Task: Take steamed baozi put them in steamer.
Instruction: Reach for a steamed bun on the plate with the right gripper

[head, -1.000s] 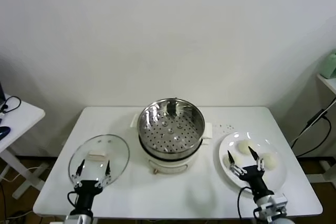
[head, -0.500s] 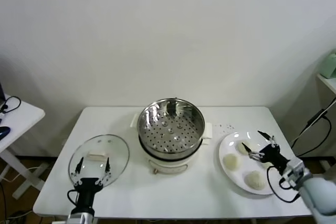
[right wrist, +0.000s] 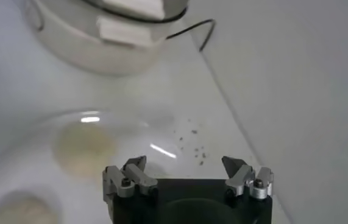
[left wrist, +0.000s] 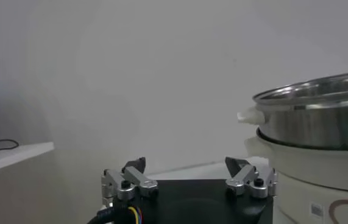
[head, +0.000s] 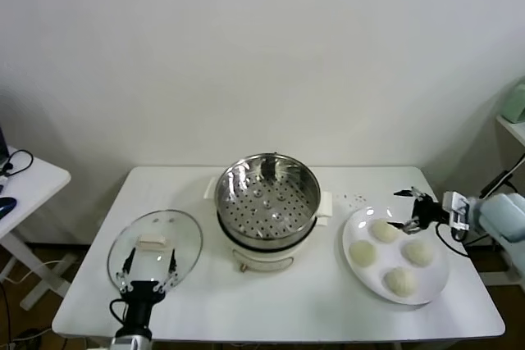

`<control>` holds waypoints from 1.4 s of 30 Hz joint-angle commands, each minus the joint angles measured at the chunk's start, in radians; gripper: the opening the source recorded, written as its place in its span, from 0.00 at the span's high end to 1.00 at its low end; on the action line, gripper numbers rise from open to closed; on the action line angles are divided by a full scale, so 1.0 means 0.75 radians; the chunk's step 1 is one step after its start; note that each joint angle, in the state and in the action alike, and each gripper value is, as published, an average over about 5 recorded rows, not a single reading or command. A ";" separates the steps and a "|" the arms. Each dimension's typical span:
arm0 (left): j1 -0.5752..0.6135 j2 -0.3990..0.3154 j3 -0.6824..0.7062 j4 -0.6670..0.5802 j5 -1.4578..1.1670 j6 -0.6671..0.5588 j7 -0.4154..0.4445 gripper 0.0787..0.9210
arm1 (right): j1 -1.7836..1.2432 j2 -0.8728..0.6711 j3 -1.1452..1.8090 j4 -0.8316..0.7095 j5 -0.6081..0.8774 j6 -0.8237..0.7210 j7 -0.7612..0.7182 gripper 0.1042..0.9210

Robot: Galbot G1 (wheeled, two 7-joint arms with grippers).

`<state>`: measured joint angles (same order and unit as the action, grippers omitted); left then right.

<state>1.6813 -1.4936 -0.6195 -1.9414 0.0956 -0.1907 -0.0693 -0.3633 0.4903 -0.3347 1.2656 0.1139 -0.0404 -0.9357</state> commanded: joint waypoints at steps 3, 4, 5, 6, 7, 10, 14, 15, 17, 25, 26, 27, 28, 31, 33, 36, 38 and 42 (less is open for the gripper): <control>-0.010 0.006 -0.002 0.004 0.003 0.007 -0.010 0.12 | 0.704 0.116 -0.875 -0.315 -0.059 0.007 -0.227 0.12; -0.013 0.006 -0.004 0.005 0.003 0.009 -0.010 0.12 | 0.712 0.144 -0.893 -0.334 -0.058 0.005 -0.226 0.12; -0.016 0.006 -0.005 0.006 0.003 0.012 -0.010 0.12 | 0.718 0.173 -0.908 -0.353 -0.056 0.004 -0.225 0.12; -0.019 0.006 -0.005 0.006 0.003 0.016 -0.010 0.12 | 0.719 0.198 -0.915 -0.369 -0.055 0.003 -0.223 0.12; -0.022 0.006 -0.005 0.007 0.003 0.019 -0.010 0.12 | 0.719 0.221 -0.921 -0.384 -0.055 0.003 -0.221 0.12; -0.033 0.002 -0.003 0.005 0.005 0.032 -0.010 0.12 | 0.714 0.286 -0.932 -0.429 -0.058 0.003 -0.214 0.12; -0.044 -0.005 0.003 -0.016 0.008 0.058 -0.013 0.12 | 0.686 0.349 -0.929 -0.477 -0.063 0.006 -0.193 0.12; -0.045 -0.004 0.005 -0.023 0.008 0.064 -0.014 0.12 | 0.675 0.361 -0.923 -0.488 -0.066 0.009 -0.186 0.12; -0.049 0.000 0.009 -0.035 0.010 0.073 -0.014 0.12 | 0.652 0.381 -0.905 -0.508 -0.076 0.014 -0.178 0.12; -0.068 0.004 0.002 -0.034 0.015 0.085 -0.014 0.12 | 0.601 0.406 -0.885 -0.522 -0.093 0.013 -0.180 0.12; -0.069 0.004 0.002 -0.032 0.015 0.086 -0.014 0.12 | 0.594 0.407 -0.882 -0.521 -0.093 0.012 -0.179 0.12; -0.069 0.005 0.002 -0.031 0.015 0.086 -0.014 0.12 | 0.588 0.408 -0.877 -0.520 -0.093 0.011 -0.179 0.12; -0.070 0.005 0.002 -0.030 0.015 0.086 -0.014 0.12 | 0.582 0.409 -0.873 -0.519 -0.094 0.010 -0.178 0.12; -0.075 0.006 0.002 -0.027 0.015 0.087 -0.016 0.12 | 0.569 0.410 -0.862 -0.519 -0.101 0.008 -0.176 0.12; -0.077 0.006 0.002 -0.027 0.015 0.088 -0.016 0.12 | 0.564 0.409 -0.858 -0.520 -0.108 0.009 -0.176 0.12; -0.078 0.007 0.002 -0.027 0.015 0.089 -0.017 0.12 | 0.554 0.406 -0.848 -0.521 -0.119 0.009 -0.176 0.12; -0.078 0.007 0.002 -0.025 0.015 0.089 -0.018 0.12 | 0.547 0.407 -0.838 -0.526 -0.133 0.011 -0.175 0.12; -0.075 0.007 0.003 -0.024 0.014 0.088 -0.018 0.12 | 0.540 0.421 -0.814 -0.546 -0.155 0.014 -0.172 0.12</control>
<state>1.6251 -1.4890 -0.6180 -1.9586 0.1059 -0.1267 -0.0826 0.0437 0.7898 -0.9497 0.8764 0.0174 -0.0310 -1.0644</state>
